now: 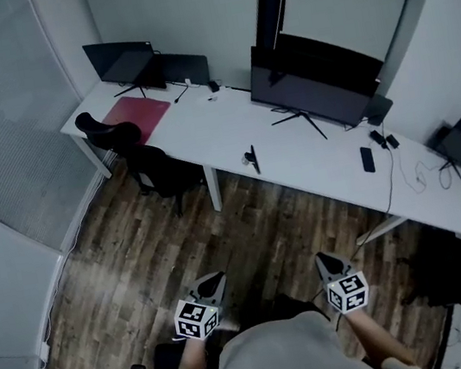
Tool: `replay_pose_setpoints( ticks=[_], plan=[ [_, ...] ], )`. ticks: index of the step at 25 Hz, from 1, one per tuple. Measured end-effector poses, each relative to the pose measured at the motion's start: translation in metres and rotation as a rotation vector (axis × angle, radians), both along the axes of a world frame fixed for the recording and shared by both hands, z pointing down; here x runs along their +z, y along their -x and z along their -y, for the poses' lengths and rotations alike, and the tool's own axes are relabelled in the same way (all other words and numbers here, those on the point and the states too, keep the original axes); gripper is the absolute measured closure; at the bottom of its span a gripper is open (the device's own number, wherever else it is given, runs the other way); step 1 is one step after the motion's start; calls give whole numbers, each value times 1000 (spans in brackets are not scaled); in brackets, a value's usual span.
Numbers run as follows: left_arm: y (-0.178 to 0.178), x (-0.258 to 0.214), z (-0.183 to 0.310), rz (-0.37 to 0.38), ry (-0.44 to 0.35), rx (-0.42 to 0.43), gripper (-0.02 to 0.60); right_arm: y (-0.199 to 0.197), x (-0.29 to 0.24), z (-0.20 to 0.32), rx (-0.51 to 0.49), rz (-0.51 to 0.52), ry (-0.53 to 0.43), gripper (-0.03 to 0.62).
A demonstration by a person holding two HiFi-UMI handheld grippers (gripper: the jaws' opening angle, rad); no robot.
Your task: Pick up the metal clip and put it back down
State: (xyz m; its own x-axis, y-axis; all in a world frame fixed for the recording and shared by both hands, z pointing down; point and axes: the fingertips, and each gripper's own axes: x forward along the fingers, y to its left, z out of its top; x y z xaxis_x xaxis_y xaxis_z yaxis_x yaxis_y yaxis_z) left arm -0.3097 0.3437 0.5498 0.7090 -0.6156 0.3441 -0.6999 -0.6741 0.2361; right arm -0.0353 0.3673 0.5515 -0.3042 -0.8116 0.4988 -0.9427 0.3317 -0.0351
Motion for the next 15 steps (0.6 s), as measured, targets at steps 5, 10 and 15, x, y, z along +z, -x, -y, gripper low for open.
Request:
replay_pose_setpoints(
  ticks=[5,10,15],
  plan=[
    [-2,8,4,-3,29,-2,549,5,2,10,-18,-7,4,559],
    [-8,17,17,11,37,-25,549,-2,9,31,-44,-6,1,559],
    [-18,19,38,11,52,-53,549,-8,15,62,-83,8,9,559]
  ],
)
